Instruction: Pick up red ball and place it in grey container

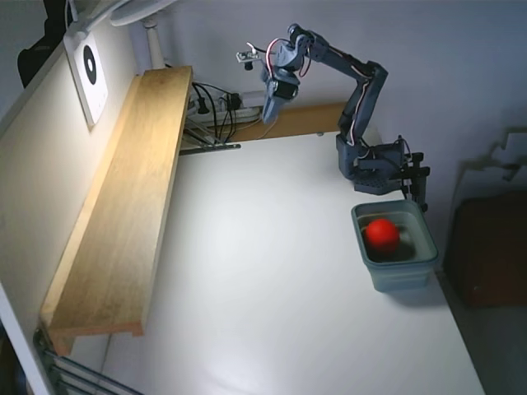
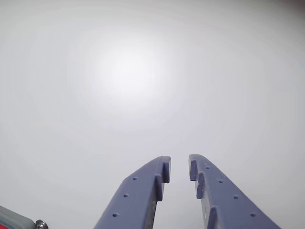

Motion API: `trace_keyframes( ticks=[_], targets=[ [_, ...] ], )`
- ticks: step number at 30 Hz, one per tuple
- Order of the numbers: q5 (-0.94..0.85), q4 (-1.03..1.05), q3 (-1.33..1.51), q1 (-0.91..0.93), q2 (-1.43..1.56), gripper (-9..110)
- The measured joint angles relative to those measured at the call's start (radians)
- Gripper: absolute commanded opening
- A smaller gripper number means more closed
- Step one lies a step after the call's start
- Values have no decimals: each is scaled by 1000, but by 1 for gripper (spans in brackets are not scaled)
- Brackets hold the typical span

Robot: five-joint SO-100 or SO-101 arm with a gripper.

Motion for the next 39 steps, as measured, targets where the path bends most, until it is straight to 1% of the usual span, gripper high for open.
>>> trace_keyframes(
  ticks=[4, 12, 23, 39],
  targets=[
    [0, 0, 18, 78, 20, -1],
    [0, 0, 32, 173, 44, -3],
    [0, 18, 32, 215, 63, -3],
    [0, 18, 32, 207, 63, -3]
  ],
)
